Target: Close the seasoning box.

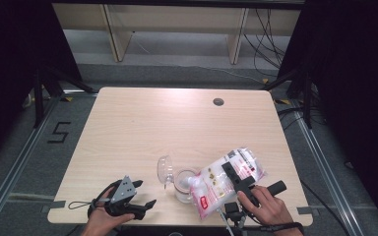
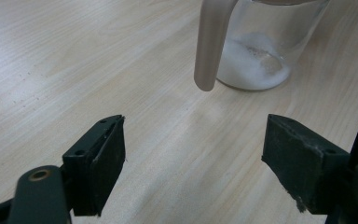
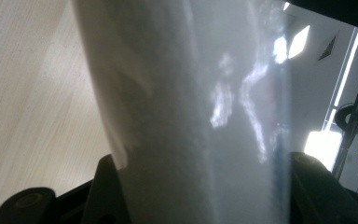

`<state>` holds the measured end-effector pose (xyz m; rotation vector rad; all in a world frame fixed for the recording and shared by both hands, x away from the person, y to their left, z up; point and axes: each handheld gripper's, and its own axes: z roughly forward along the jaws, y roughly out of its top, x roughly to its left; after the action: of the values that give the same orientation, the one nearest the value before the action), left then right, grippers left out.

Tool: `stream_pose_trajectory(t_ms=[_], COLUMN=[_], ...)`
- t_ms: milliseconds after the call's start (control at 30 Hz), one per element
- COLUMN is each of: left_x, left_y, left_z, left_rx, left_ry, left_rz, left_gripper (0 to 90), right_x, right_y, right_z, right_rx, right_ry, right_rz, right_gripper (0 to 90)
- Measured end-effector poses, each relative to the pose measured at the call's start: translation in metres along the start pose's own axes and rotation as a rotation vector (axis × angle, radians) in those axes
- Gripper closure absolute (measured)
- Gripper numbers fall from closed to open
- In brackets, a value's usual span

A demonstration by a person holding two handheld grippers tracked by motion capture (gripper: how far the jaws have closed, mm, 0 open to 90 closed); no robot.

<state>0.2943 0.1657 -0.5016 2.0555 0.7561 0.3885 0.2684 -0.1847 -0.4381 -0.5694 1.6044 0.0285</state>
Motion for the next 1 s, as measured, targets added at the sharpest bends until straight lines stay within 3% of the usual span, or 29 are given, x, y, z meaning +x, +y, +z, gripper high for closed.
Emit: stream_pose_trajectory(t_ms=[100, 167, 300, 500, 700, 733, 800, 933, 1000], left_x=[0.0000, 0.0000, 0.0000, -0.0006, -0.0006, -0.0005, -0.0002, -0.0002, 0.0000], left_y=[0.0000, 0.0000, 0.0000, -0.0003, -0.0003, -0.0004, -0.0003, -0.0003, -0.0004], left_z=[0.0000, 0.0000, -0.0001, 0.0006, 0.0006, 0.0008, 0.0008, 0.0008, 0.0005], left_rx=[0.001, 0.000, 0.000, -0.004, -0.003, -0.006, -0.003, -0.003, -0.001], left_ry=[-0.001, 0.000, 0.000, -0.002, -0.002, -0.004, -0.008, -0.008, -0.001], left_rz=[0.001, 0.000, 0.000, -0.003, -0.003, -0.004, -0.001, -0.002, 0.000], left_gripper=[20.7, 20.7, 20.8, 20.8, 20.8, 20.8, 20.7, 20.8, 20.8], right_x=[0.0001, 0.0036, 0.0010, 0.0039, 0.0036, 0.0007, 0.0000, 0.0027, 0.0024], right_y=[-0.0004, -0.0009, -0.0015, -0.0024, -0.0025, -0.0026, -0.0031, -0.0030, -0.0032], right_z=[0.0004, -0.0006, 0.0003, -0.0002, 0.0002, 0.0011, 0.0018, 0.0009, 0.0013], right_rx=[-0.002, 0.016, 0.006, 0.022, 0.018, 0.004, 0.002, 0.013, 0.013], right_ry=[0.001, 0.009, 0.002, 0.015, 0.015, 0.009, 0.011, 0.015, 0.011], right_rz=[-0.005, 0.042, 0.007, 0.043, 0.044, 0.005, -0.007, 0.026, 0.020], right_gripper=[55.5, 55.6, 55.7, 55.8, 56.0, 56.1, 56.2, 56.4, 56.5])
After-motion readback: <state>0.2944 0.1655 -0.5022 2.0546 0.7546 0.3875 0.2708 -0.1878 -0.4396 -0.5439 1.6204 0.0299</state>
